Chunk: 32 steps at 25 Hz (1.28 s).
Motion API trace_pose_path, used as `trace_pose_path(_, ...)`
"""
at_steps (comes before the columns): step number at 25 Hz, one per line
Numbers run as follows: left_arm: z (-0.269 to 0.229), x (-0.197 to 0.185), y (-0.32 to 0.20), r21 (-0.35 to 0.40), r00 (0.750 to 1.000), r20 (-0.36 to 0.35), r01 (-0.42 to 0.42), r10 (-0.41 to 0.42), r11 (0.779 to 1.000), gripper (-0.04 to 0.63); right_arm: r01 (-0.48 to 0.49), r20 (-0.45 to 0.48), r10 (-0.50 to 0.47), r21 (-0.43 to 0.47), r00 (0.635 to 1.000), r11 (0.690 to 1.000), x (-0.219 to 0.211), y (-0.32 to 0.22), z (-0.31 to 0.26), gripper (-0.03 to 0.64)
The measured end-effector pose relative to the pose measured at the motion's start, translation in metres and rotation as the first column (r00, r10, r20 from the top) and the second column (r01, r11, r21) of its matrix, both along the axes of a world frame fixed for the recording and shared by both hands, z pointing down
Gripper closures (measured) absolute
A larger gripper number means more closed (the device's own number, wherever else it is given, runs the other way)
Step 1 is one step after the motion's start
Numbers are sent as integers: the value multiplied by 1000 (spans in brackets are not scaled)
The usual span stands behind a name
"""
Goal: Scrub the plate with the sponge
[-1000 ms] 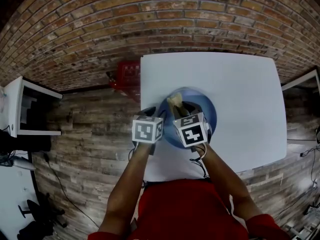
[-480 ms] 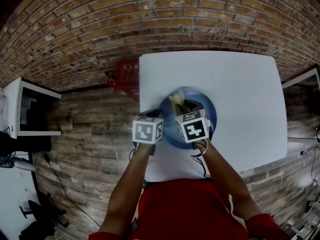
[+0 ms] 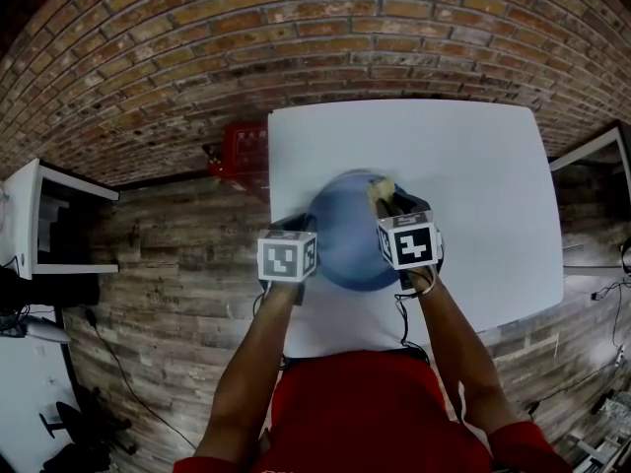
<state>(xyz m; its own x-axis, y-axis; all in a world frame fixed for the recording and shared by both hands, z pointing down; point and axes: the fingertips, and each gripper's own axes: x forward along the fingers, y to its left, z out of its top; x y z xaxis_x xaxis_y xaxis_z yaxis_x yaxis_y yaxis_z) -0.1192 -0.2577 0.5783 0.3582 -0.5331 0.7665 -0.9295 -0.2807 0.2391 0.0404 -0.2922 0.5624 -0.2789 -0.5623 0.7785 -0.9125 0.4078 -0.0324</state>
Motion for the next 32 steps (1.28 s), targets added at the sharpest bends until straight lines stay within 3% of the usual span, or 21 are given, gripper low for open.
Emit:
trace_pose_path(5, 1, 1, 1, 0, 1000, -10, 14, -14, 1000, 554, -3, 11, 3, 1, 1000, 1000, 1, 6, -1, 497)
trace_pose_path(13, 0, 0, 1, 6, 1000, -16, 27, -27, 1000, 555, 185, 96, -182, -21, 979, 983, -94, 47, -11, 497)
trace_pose_path(17, 1, -2, 2, 5, 999, -8, 33, -33, 999, 557, 212, 91, -208, -44, 974, 976, -109, 54, -2, 497)
trace_pose_path(22, -1, -1, 0, 16, 999, -17, 28, -28, 999, 557, 184, 67, -181, -47, 981, 982, -91, 46, 0, 497)
trace_pose_path(32, 0, 0, 2, 20, 999, -20, 34, -34, 999, 557, -3, 5, 3, -67, 1000, 998, 6, 30, 3, 497)
